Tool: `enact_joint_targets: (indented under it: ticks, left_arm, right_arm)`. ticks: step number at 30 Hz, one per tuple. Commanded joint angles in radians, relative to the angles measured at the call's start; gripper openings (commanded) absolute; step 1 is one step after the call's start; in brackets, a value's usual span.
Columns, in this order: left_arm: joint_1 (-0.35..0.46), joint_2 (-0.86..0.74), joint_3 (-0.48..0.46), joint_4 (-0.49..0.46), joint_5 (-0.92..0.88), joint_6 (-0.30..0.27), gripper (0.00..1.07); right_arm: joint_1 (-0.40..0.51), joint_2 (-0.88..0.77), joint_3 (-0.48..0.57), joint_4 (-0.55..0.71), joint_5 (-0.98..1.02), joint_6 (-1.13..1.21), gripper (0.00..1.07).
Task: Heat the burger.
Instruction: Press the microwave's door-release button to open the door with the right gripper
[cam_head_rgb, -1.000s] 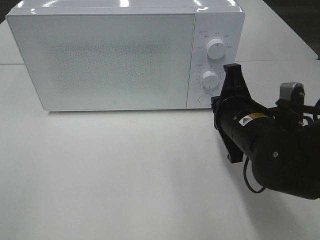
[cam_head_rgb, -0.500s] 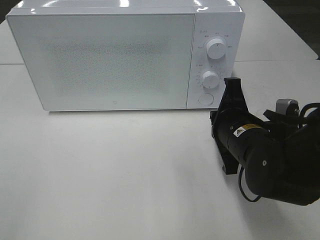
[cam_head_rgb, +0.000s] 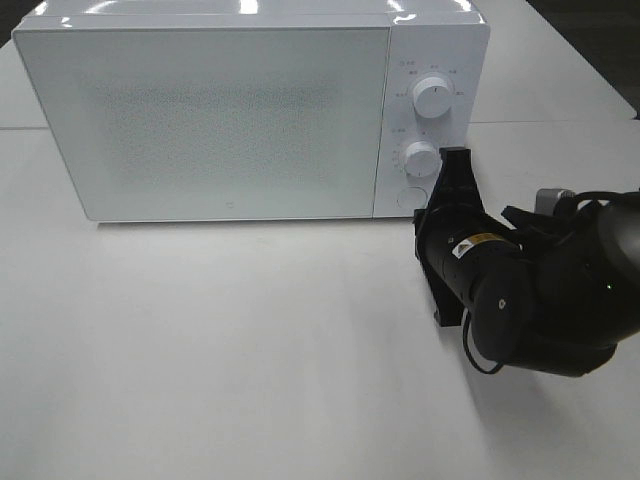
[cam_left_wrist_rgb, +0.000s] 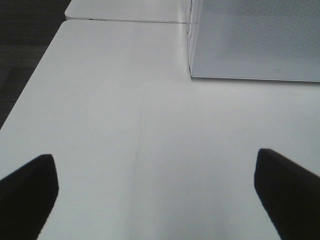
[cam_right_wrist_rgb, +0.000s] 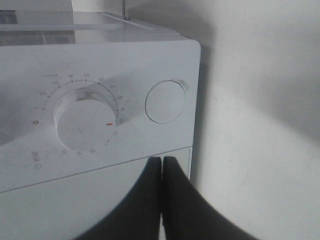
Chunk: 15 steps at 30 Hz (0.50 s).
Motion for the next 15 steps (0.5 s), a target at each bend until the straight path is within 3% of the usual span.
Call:
enact_joint_targets:
  ticks: [1, 7, 15]
  left_arm:
    - [0.003, -0.022, 0.002, -0.002, -0.01, 0.0, 1.0]
    - [0.003, -0.022, 0.002, -0.002, -0.01, 0.0, 1.0]
    - [0.003, -0.022, 0.002, -0.002, -0.01, 0.0, 1.0]
  right_arm:
    - [-0.04, 0.017, -0.035, -0.062, 0.006, 0.002, 0.0]
    - [-0.087, 0.076, -0.103, -0.14, 0.024, 0.027, 0.0]
    - [-0.119, 0.119, -0.139, -0.137, 0.057, 0.032, 0.0]
